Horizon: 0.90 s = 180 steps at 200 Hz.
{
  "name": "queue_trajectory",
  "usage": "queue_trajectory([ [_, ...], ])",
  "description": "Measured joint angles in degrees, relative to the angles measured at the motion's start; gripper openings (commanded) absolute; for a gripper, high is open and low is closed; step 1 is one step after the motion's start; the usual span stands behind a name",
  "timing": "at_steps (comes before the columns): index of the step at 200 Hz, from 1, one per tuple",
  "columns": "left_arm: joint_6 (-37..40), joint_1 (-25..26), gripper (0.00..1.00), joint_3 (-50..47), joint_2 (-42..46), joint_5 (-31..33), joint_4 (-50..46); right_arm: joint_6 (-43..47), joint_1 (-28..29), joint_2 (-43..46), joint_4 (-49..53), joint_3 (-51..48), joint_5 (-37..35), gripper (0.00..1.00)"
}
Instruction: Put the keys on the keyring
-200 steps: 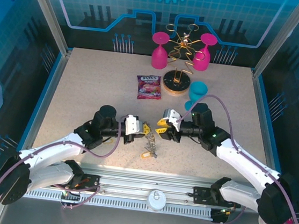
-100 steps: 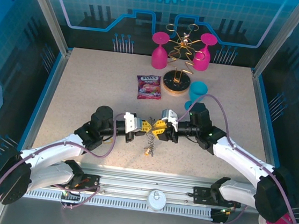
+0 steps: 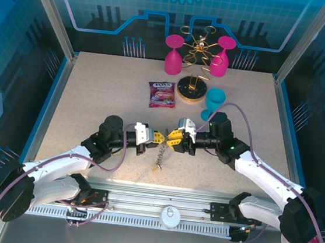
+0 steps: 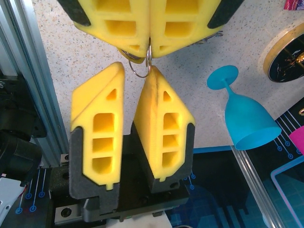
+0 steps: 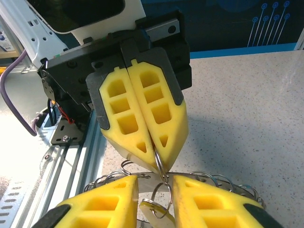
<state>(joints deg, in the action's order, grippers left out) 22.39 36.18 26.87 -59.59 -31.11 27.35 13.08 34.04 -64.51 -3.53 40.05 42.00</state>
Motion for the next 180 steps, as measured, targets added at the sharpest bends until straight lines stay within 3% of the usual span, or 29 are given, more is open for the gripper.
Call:
queue_trajectory([
  [51, 0.0, 0.0, 0.00, 0.0, 0.0, 0.0, 0.0, -0.1, 0.0, 0.0, 2.0, 0.0, -1.9, 0.18],
  [124, 0.0, 0.0, 0.00, 0.0, 0.0, -0.3, -0.1, -1.3, 0.0, -1.6, 2.0, 0.0, -2.2, 0.01],
  [150, 0.0, 0.0, 0.00, 0.0, 0.0, -0.9, -0.6, -2.4, 0.0, -4.1, 1.7, 0.6, -1.0, 0.05],
  [180, 0.0, 0.0, 0.00, 0.0, -0.3, -1.8, -0.5, -3.8, 0.0, -5.4, 1.2, 0.9, 0.0, 0.22],
])
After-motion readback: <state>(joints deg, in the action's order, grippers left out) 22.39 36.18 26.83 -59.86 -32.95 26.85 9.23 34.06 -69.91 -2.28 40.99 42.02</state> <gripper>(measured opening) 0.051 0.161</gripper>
